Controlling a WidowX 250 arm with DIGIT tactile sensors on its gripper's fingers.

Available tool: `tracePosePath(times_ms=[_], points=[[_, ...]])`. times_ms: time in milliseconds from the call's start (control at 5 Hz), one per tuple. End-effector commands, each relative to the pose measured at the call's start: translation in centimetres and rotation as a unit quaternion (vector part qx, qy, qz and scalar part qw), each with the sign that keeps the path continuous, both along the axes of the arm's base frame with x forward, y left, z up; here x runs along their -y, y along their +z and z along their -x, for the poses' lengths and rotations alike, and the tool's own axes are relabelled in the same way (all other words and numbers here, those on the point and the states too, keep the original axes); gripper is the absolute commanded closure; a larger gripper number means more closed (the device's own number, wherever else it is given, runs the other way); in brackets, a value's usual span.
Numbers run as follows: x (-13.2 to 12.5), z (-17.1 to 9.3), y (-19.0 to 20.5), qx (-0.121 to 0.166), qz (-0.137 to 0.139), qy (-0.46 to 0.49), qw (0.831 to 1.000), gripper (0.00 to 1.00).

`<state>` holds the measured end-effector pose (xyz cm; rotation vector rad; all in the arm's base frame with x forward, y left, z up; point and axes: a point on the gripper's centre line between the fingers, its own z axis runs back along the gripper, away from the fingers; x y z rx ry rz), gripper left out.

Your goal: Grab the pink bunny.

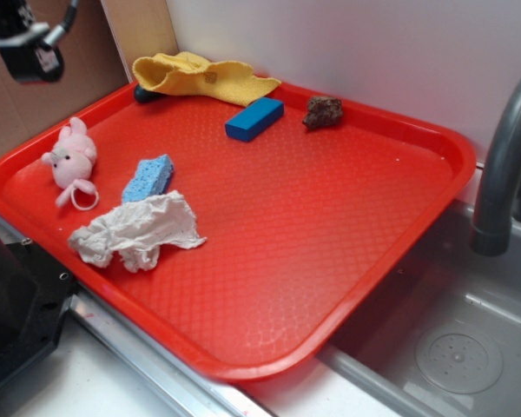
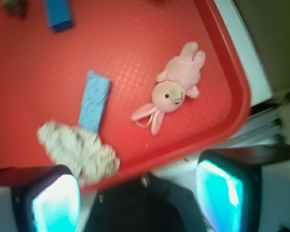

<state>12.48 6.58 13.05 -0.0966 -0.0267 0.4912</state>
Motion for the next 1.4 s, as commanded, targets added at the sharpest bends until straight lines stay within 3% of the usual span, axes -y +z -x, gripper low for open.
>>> tracePosePath(times_ms=[0, 200, 400, 600, 800, 1200], points=[[-3.7, -1.2, -5.9, 0.055, 0.021, 0.021, 0.998, 0.00], [-3.9, -4.0, -8.8, 0.034, 0.025, 0.000, 0.999, 0.00], [-4.9, -5.1, -10.8, 0.005, 0.009, 0.006, 1.000, 0.00], [-4.4, -5.9, -11.9, -0.014, -0.001, 0.002, 1.000, 0.65], [-3.1, -6.3, -9.1, -0.021, -0.007, -0.028, 0.999, 1.00], [0.3, -6.6, 0.9, 0.037, 0.009, -0.101, 0.994, 1.00]])
